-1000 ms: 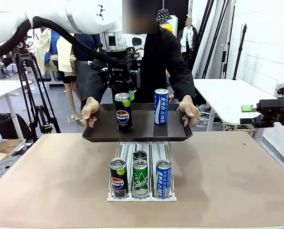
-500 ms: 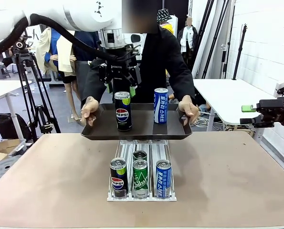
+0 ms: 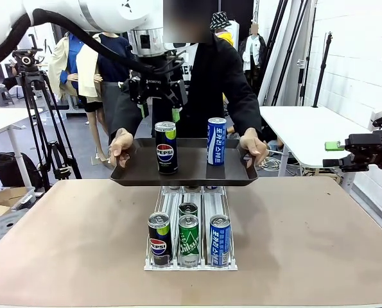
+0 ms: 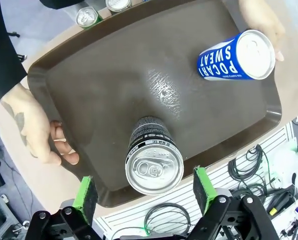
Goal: Retrieve and hand over the desired beverage to the person.
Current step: Place the picked can on the Handle tray extended by the person.
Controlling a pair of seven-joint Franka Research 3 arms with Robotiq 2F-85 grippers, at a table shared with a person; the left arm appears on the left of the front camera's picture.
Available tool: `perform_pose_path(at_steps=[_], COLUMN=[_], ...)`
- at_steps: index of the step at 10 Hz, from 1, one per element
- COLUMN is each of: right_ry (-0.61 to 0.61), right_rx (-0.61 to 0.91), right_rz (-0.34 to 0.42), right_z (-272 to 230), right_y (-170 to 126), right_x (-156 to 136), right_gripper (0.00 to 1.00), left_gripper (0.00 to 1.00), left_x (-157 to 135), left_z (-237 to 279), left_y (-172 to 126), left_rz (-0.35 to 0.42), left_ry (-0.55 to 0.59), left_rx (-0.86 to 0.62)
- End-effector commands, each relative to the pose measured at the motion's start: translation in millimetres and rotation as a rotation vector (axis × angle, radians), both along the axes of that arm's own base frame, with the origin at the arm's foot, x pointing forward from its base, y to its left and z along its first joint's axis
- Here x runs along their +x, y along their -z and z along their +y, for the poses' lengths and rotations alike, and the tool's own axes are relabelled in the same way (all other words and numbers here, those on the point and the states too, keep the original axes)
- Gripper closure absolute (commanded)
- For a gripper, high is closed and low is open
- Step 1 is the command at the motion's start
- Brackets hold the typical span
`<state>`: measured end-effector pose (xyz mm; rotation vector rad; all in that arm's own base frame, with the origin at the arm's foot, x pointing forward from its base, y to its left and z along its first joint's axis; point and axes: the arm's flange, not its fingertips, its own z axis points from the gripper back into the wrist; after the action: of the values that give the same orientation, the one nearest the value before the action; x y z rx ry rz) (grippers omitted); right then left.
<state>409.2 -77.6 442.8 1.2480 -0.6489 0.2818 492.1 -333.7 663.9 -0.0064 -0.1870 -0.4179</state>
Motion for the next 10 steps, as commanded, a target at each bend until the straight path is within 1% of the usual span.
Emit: perform_pose_path(at_steps=[1, 10], right_ry=[-0.001, -0.001], right_rx=[0.014, 0.014], right_rz=[-0.006, -0.006], right_z=[0.6, 0.6], right_y=[-0.7, -0.7], right_x=[-0.9, -0.9], right_gripper=[0.00, 0.00], left_gripper=[0.00, 0.00], left_x=[-0.5, -0.5], left_z=[-0.8, -0.8], left_y=[1.1, 1.1], left_rz=[0.007, 0.007], left_ry=[0.004, 0.004], left_rx=[-0.007, -0.007])
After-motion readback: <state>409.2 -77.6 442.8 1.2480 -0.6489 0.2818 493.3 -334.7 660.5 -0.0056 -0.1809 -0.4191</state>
